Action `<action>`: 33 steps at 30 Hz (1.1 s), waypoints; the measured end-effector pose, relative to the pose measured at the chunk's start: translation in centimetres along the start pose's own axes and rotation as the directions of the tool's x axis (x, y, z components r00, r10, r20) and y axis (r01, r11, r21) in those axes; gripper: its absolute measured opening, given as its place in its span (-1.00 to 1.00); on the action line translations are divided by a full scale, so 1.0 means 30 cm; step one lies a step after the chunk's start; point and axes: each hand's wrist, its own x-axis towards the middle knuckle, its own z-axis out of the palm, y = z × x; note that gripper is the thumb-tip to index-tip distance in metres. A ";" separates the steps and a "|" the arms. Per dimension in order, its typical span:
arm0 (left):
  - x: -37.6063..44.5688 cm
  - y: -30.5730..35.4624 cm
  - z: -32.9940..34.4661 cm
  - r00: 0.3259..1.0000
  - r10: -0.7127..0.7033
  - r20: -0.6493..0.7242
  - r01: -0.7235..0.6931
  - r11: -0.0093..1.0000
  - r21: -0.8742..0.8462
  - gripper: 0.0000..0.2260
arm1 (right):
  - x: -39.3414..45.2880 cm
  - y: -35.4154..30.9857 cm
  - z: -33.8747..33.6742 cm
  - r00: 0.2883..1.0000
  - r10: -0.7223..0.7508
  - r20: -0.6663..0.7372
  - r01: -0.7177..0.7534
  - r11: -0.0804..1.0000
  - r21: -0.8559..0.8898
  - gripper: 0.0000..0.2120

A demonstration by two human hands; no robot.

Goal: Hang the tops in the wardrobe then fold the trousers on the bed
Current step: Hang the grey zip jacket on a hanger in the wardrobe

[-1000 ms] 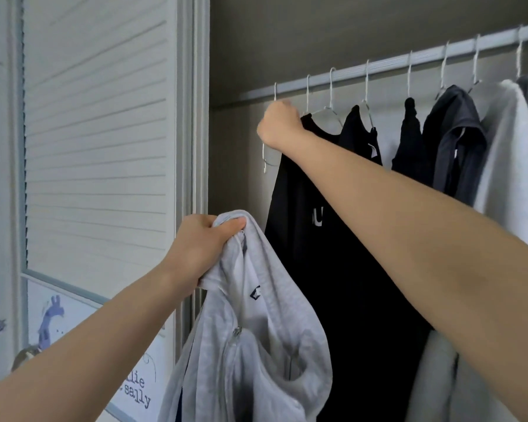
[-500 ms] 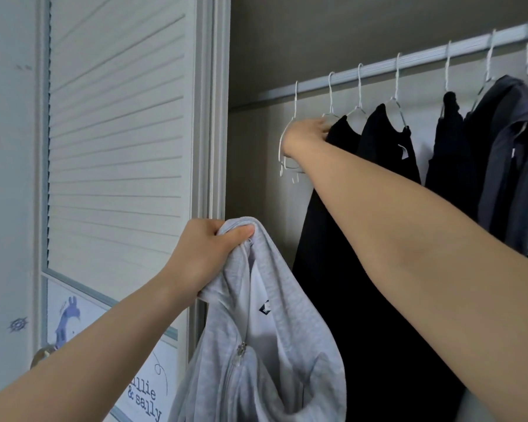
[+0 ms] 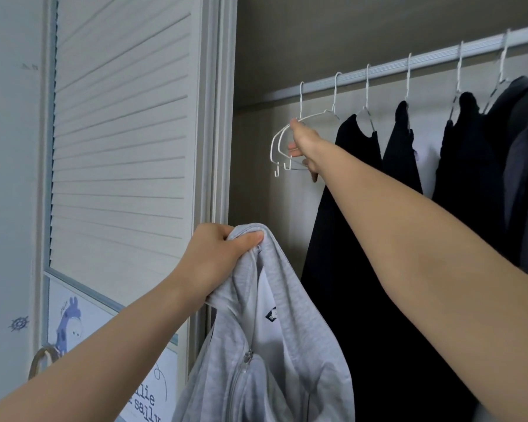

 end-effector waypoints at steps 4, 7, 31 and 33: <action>0.000 -0.009 -0.012 1.000 -0.013 -0.006 0.013 1.000 0.011 -0.75 | 0.020 -0.025 0.039 0.998 -0.021 0.064 0.014 0.994 0.112 -0.70; 0.000 -0.012 -0.018 0.999 -0.029 -0.019 0.029 0.999 0.015 -0.73 | 0.019 -0.049 0.038 0.994 0.016 0.111 -0.033 0.987 0.155 -0.58; -0.073 0.017 -0.030 0.992 -0.129 -0.012 0.130 0.991 0.021 -0.70 | -0.329 -0.221 -0.043 0.999 -0.031 -0.023 0.035 0.975 0.221 -0.76; -0.095 0.026 -0.034 0.987 -0.161 0.002 0.161 0.986 0.035 -0.70 | -0.414 -0.218 -0.061 0.996 -0.086 -0.003 0.085 0.971 0.224 -0.77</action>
